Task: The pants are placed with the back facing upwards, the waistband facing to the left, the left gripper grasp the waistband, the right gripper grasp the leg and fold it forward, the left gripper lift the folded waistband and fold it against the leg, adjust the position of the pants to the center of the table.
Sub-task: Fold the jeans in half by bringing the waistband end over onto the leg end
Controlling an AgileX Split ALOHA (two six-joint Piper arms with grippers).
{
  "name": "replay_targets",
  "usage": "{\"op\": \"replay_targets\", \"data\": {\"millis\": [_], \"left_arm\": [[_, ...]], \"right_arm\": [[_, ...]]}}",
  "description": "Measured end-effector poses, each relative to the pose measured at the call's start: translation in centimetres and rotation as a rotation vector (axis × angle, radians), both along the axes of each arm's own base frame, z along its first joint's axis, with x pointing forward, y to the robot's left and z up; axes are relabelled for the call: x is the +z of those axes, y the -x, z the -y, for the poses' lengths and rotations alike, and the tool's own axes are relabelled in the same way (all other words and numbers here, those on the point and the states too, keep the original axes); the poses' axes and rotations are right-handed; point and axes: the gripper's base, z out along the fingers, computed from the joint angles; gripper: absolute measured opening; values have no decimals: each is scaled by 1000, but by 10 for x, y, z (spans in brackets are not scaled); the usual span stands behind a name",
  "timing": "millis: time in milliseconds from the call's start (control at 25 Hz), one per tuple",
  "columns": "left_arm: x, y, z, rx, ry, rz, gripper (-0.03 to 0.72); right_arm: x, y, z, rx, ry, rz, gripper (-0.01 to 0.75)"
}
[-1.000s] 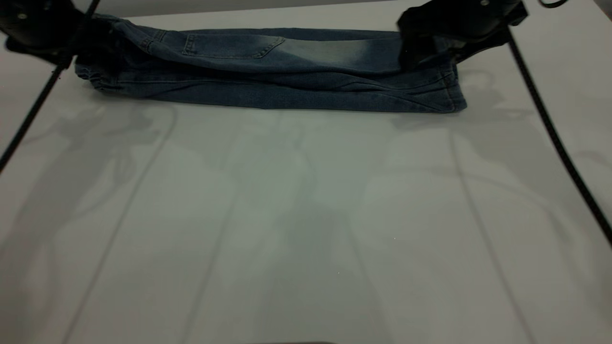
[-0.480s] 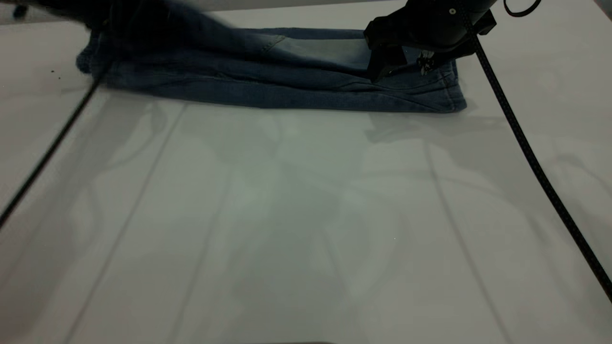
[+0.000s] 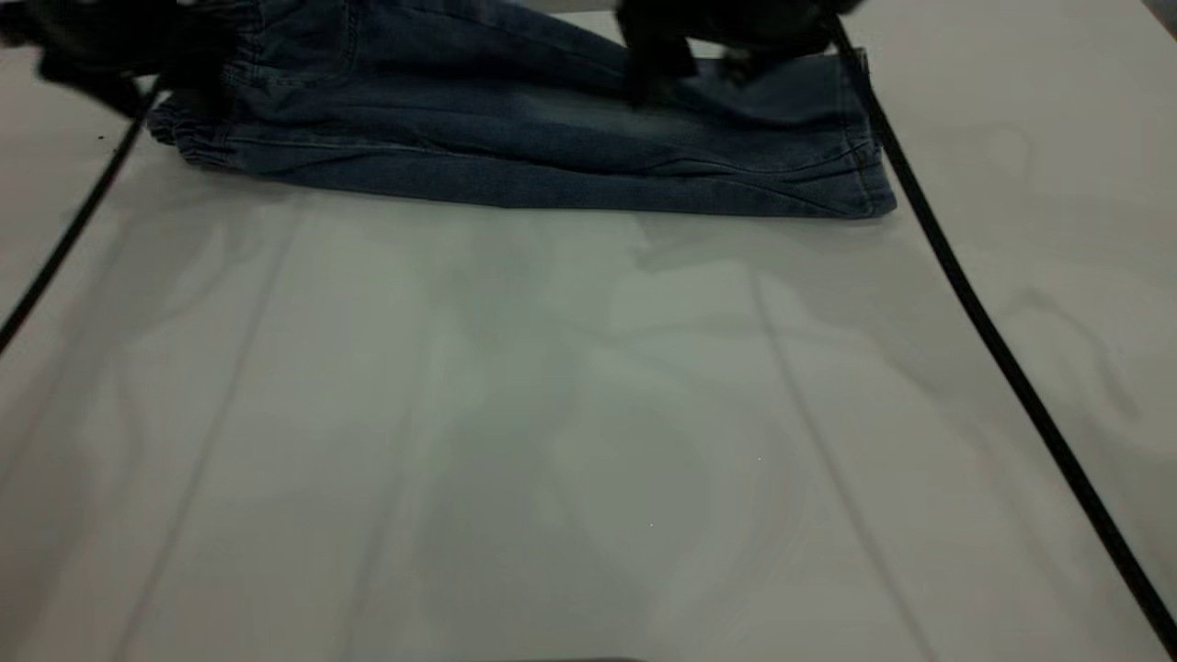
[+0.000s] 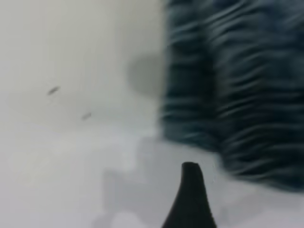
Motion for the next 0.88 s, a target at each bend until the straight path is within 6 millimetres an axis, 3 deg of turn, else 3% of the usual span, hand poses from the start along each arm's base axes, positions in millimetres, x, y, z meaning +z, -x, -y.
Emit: {"op": "replay_targets", "data": {"millis": [160, 440, 720, 880], "left_arm": [[2, -3, -22, 48, 5, 47, 523], [5, -13, -19, 64, 37, 181, 523], [-38, -18, -17, 75, 58, 184, 523], [-49, -23, -14, 106, 100, 235, 516]], "right_arm": [[7, 2, -16, 30, -15, 23, 545], [7, 5, -23, 44, -20, 22, 545], [7, 8, -28, 50, -26, 17, 545], [7, 8, -28, 49, -27, 17, 545]]}}
